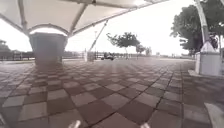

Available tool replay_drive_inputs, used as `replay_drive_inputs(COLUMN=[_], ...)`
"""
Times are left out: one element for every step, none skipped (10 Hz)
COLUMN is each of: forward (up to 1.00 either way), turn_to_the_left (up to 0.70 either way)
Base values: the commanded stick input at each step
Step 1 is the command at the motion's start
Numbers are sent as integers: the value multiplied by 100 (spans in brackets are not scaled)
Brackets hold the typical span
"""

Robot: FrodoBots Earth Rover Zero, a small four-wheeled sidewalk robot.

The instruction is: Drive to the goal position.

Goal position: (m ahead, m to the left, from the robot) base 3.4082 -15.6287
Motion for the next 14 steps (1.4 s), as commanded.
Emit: replay_drive_inputs(forward=[70, 70, 70, 70, 70, 70, 70, 70, 70, 70, 70, 70, 70, 70], turn_to_the_left=[-34, -35, -35, -35, -35, -35, -35, -35, -34, -34, -35, -35, -35, -35])
